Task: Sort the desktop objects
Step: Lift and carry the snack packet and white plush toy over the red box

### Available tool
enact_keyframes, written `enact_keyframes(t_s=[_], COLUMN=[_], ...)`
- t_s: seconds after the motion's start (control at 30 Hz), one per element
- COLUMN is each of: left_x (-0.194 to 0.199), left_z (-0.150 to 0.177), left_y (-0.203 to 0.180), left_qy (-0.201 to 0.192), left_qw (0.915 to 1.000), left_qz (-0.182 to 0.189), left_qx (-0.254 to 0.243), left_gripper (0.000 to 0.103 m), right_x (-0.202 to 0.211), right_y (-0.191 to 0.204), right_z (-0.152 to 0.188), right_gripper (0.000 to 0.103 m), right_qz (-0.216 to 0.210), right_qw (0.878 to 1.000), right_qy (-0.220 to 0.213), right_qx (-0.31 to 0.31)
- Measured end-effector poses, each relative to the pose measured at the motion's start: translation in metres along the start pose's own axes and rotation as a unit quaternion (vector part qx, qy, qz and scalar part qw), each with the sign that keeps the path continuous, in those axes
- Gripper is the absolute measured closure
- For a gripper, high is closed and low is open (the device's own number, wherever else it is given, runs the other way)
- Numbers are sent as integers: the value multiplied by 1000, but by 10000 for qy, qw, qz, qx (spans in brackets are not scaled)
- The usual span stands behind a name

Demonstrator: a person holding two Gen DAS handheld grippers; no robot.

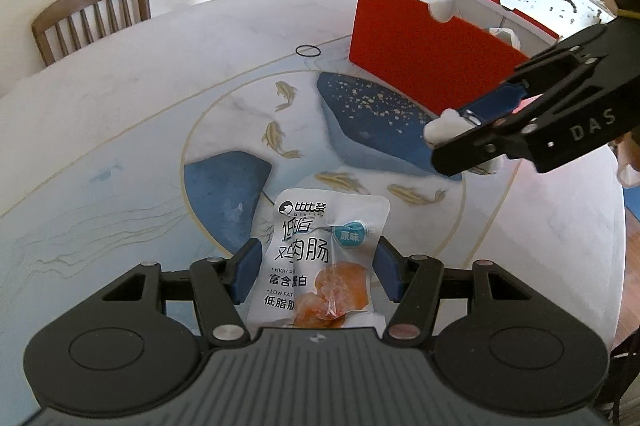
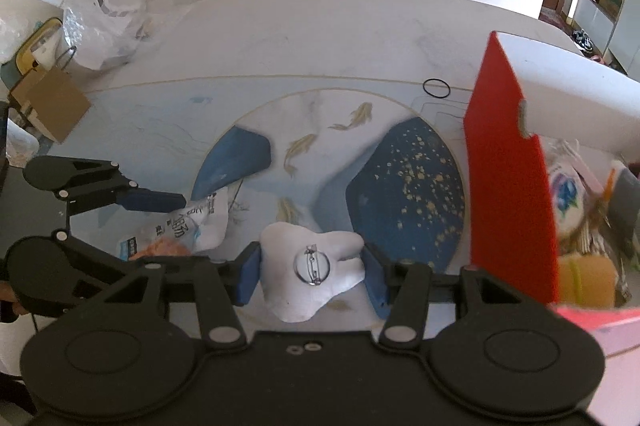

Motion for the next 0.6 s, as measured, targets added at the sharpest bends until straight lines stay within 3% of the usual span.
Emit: enact_keyframes(t_s=[0.6], left_x=[49], left_z=[-54], left_y=[-67], left_qy=[-467], left_qw=[9988], left_qz=[-132], left_qx=[-58], left_gripper=[44], right_x=[78], right_y=[-38], right_z=[19], right_gripper=[50], right_qz=[-308], right_qw=[9976], right_qy=[-625], right_qx=[24])
Point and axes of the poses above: each gripper's, at about its wrist camera, not at the fingertips, and x roughly against the way its jaws point, y to its left, z to its underside, the point moved 7 cm from there along -x, roughly the way its jaws point, and after that the axes turned 13 degrees about y, right-handed, at the moved point
